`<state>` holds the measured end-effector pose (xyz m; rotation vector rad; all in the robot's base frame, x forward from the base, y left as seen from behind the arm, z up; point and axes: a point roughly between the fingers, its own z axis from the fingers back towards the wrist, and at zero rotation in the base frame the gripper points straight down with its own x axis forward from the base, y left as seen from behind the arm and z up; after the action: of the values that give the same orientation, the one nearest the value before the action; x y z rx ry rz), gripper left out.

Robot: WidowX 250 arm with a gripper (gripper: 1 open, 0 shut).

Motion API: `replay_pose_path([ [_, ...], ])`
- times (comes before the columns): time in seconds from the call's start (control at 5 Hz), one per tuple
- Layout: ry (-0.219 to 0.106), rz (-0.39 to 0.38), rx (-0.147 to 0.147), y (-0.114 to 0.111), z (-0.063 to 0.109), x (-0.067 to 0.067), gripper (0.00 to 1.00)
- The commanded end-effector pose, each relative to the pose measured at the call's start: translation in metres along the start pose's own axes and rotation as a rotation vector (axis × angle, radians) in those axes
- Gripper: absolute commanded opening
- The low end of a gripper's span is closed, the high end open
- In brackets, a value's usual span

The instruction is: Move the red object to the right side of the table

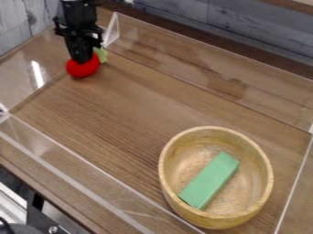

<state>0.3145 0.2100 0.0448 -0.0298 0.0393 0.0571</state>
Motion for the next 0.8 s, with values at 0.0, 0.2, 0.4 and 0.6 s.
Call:
replay_pose_path([
  [0.0,-0.071,0.003,0.008,-0.006,0.036,0.006,0.00],
  [0.2,-0.100,0.001,-0.009,-0.016,0.058,0.007,0.00],
  [0.4,-0.132,-0.028,-0.027,-0.039,0.081,0.008,0.00],
  [0.6,-0.146,-0.065,-0.059,-0.073,0.100,0.012,0.00],
])
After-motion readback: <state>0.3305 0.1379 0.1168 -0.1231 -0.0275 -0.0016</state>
